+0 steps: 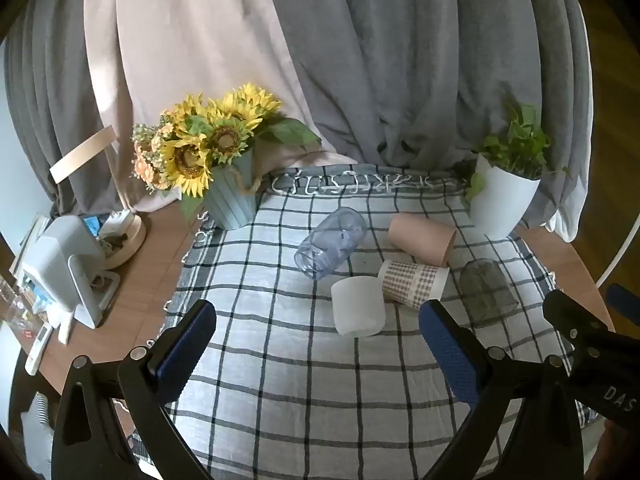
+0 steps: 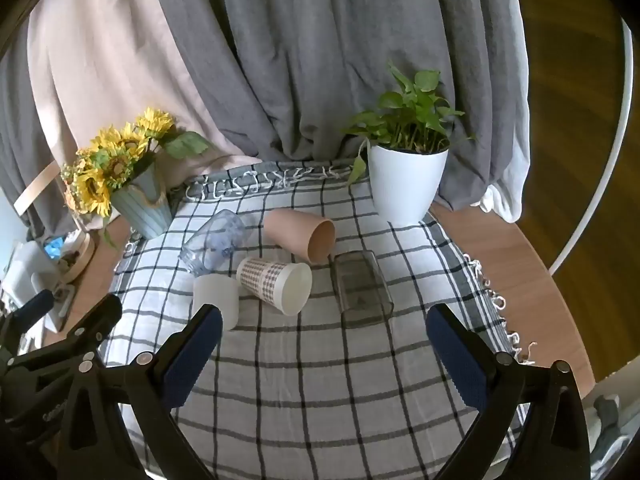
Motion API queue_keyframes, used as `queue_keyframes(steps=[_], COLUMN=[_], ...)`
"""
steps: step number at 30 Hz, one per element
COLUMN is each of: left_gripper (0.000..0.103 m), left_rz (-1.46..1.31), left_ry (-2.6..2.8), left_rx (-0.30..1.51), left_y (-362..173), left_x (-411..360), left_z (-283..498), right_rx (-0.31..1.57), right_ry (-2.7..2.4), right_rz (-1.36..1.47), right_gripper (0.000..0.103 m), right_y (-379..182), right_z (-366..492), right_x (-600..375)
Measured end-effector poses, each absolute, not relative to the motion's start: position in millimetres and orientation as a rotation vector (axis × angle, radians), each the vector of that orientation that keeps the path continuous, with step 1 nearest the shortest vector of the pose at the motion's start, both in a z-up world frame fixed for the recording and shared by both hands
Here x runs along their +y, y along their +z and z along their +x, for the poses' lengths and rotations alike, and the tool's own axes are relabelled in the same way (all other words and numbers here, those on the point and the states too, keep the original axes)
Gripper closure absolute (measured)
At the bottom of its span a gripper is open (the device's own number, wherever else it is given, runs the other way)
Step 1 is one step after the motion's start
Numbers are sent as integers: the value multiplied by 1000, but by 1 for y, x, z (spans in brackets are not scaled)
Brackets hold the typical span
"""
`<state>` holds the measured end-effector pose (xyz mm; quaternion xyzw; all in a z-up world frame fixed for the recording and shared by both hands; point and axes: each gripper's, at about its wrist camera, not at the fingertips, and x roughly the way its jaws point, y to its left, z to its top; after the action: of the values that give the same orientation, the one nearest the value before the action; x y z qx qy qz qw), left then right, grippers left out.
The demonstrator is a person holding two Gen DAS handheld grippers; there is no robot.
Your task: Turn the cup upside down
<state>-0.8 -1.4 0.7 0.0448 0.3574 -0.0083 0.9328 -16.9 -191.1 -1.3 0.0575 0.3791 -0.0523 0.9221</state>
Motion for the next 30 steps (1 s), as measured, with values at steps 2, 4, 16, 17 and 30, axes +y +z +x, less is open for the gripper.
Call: queue_keyframes(steps=[2,4,16,17,30], left_gripper=[0,0,0,0,0], left_rz=[81,75,79,79,71], left_ry=[-17,-19,-22,-23,-24], left_rx=[733,735,723,722,711], left_y=[1,0,8,9,13], left_x=[-1,-1,-2,-3,-4], left_z=[-1,-2,-1,-1,0], right_rx=[777,780,785,784,776], right_ry=[-108,-104,-115,-118,-114], right_rz=[114,121,126,126,129], right_gripper=[1,1,1,1,1], right_y=[-1,-1,-5,-3,1], right_z=[-17,-17,-17,-17,-18], right_x=[-191,-191,-190,-189,-193])
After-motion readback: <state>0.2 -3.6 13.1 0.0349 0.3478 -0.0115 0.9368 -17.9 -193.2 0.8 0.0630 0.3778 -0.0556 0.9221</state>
